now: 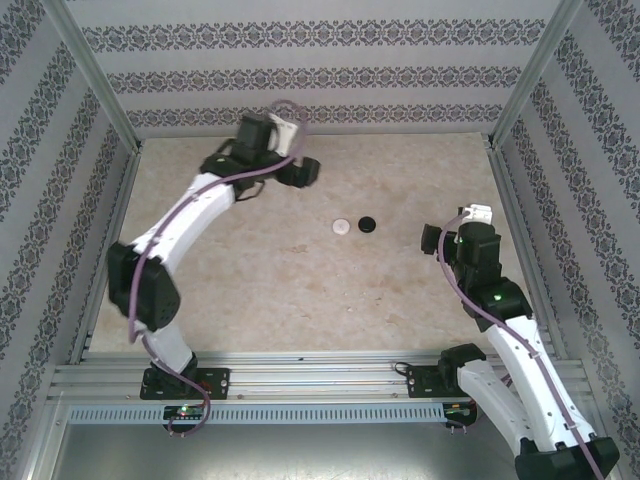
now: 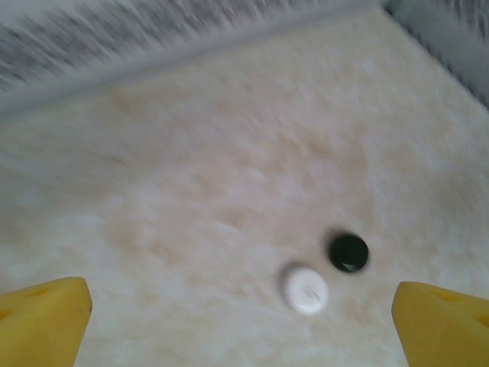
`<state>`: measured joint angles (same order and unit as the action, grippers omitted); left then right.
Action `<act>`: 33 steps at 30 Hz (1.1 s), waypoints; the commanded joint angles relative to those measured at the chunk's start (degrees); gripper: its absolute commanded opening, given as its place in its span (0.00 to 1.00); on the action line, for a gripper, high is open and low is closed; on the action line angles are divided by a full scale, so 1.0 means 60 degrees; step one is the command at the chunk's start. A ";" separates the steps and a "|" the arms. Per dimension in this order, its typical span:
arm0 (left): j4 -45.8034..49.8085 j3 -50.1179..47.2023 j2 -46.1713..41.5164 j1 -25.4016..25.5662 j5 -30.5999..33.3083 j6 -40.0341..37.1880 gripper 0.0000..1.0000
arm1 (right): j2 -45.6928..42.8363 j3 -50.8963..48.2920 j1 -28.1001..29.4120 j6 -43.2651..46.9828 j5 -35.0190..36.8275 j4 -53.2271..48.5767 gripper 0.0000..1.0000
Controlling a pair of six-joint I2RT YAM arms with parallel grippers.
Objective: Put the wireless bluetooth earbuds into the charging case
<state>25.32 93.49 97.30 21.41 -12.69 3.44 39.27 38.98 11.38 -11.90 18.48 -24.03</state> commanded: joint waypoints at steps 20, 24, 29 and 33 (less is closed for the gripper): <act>-1.0762 -1.2037 -0.5176 -0.3279 0.2517 -0.1425 1.00 | 0.1864 -0.3778 -0.1596 0.1518 -0.1533 0.7882 0.98; -1.0921 -1.2261 -0.4681 -0.3333 0.2247 -0.1401 1.00 | 0.2744 -0.3860 -0.1742 0.1527 -0.1781 0.9236 0.98; -1.1951 -1.2399 -0.3749 -0.3752 0.1558 -0.0496 1.00 | 0.4266 -0.3487 -0.1771 0.1266 -0.2290 1.0049 0.98; -1.2996 -1.2535 -0.2714 -0.3879 0.1134 -0.0478 1.00 | 0.5486 -0.3473 -0.1837 0.1276 -0.2415 1.1092 0.98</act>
<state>-43.90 19.79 78.17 -1.13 -2.63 -1.10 69.30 17.04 1.21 -4.14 6.24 35.03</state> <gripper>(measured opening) 0.999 0.982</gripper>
